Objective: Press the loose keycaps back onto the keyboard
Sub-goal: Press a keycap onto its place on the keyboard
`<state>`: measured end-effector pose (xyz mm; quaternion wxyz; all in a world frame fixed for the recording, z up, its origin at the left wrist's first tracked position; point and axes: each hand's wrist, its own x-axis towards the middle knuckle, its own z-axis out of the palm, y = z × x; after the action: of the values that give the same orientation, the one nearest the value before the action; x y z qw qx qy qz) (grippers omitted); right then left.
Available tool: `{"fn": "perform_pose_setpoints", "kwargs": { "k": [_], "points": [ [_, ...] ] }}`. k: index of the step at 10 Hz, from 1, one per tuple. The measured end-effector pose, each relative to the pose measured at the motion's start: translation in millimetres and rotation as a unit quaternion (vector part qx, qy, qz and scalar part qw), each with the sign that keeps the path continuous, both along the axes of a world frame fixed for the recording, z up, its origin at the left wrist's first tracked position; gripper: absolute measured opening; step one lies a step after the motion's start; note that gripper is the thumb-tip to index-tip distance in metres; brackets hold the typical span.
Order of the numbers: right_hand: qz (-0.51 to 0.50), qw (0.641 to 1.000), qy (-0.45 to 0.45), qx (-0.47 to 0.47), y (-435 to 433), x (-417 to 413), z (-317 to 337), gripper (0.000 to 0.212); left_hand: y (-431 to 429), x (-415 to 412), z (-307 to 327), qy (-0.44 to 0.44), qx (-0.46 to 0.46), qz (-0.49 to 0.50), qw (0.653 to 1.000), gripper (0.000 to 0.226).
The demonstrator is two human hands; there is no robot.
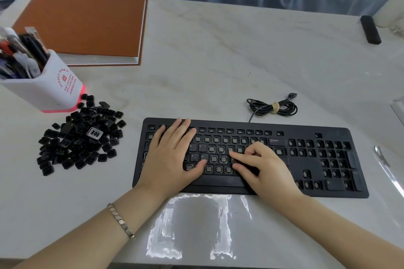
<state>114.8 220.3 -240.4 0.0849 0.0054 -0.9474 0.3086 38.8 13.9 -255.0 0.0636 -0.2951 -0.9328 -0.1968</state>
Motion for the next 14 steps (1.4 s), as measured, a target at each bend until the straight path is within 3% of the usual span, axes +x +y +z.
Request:
{"fn": "perform_pose_setpoints", "kwargs": {
  "k": [4,8,10,11,12,13,14],
  "points": [
    [-0.043,0.993,-0.063,-0.089,-6,-5,13,0.019,0,-1,-1,0.007,0.004,-0.001,1.000,0.064],
    [-0.084,0.989,-0.077,-0.098,-10,-6,19,0.017,0,0,0,0.015,-0.001,0.001,1.000,0.063],
    [-0.077,0.985,-0.153,0.019,-15,-10,28,0.013,0,1,-2,0.020,-0.010,-0.001,1.000,0.063],
    [-0.082,0.969,-0.232,0.036,-15,-22,41,0.014,0,1,-2,0.018,-0.011,0.001,1.000,0.064],
    [-0.092,0.958,-0.272,0.014,-16,-34,46,0.010,0,0,-3,0.016,-0.008,0.001,1.000,0.064],
    [-0.091,0.940,-0.324,-0.047,-7,-48,54,0.019,1,0,-3,0.015,0.001,0.002,1.000,0.063],
    [-0.089,0.940,-0.319,-0.085,-9,-49,54,0.026,0,0,-2,0.016,0.011,0.004,1.000,0.063]
  ]
}}
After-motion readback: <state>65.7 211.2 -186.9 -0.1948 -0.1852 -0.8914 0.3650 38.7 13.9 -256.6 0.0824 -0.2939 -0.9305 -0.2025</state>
